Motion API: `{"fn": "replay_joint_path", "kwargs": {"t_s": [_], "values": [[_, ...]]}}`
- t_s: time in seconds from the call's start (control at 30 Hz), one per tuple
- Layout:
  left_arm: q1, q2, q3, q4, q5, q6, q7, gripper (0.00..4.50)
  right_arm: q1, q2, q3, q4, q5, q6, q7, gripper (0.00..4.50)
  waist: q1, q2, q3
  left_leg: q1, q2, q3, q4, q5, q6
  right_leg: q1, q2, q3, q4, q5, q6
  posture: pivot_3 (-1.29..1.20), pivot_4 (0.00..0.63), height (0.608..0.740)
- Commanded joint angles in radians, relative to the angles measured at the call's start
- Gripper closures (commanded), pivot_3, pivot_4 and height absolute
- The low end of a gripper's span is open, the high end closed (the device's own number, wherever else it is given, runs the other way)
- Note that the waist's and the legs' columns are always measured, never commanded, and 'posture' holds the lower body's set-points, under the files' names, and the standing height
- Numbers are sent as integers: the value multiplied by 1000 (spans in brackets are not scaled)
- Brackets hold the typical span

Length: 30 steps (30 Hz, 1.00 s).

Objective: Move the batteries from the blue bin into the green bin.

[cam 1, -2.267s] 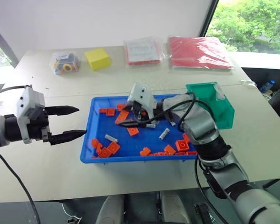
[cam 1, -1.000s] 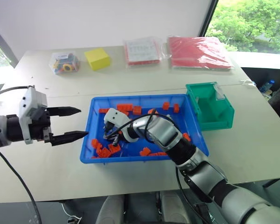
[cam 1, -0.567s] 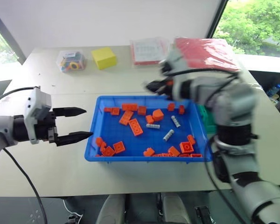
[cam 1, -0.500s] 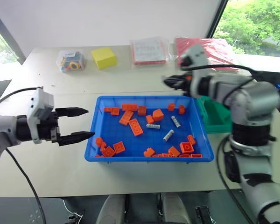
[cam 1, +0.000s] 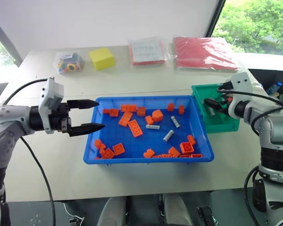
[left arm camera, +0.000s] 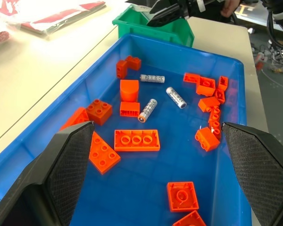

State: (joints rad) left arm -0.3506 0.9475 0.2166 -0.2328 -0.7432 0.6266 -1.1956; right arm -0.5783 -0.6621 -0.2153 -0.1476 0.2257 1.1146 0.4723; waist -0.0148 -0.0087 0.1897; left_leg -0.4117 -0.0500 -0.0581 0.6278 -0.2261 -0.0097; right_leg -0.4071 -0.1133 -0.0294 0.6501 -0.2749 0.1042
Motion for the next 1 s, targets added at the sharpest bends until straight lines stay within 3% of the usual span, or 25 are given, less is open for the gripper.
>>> {"fn": "replay_joint_path", "kwargs": {"t_s": [0.03,0.17,0.27,0.47,0.83,0.93,1.0], "values": [[-20,-3,6,9,10,-28,-11,0,-1,-19,-30,-135,71,-57,60,26,1,0,0,0,0,0,0,0,0,0,0,0,0,0,0,0,150,736],[-27,-8,0,14,15,-32,-13,0,17,-5,-16,-248,200,-60,164,26,-1,0,0,0,1,0,0,0,0,0,1,0,0,0,0,0,150,736],[-28,-12,-3,14,15,-33,-13,0,63,-12,100,-297,240,-94,248,26,1,-1,0,0,1,-1,1,0,1,1,1,0,0,0,0,0,150,736],[-35,-9,1,9,12,-27,-8,0,80,30,317,-210,190,-189,288,26,1,-2,0,0,1,-1,2,-1,1,2,1,0,-1,0,0,0,150,736],[-17,-2,30,-26,-1,-8,21,0,47,110,499,-10,72,-339,302,26,1,-2,0,0,1,-1,2,-1,1,1,1,0,0,0,0,0,150,736],[-18,-3,32,-30,-1,-5,28,0,49,128,512,23,50,-362,295,907,1,-2,0,0,1,-1,2,-1,1,1,1,0,0,0,0,0,150,736],[-20,-3,33,-29,-1,-5,30,0,54,131,515,19,42,-365,300,1929,1,-2,0,0,1,-1,2,-1,1,1,1,0,0,0,0,0,150,736]]}}
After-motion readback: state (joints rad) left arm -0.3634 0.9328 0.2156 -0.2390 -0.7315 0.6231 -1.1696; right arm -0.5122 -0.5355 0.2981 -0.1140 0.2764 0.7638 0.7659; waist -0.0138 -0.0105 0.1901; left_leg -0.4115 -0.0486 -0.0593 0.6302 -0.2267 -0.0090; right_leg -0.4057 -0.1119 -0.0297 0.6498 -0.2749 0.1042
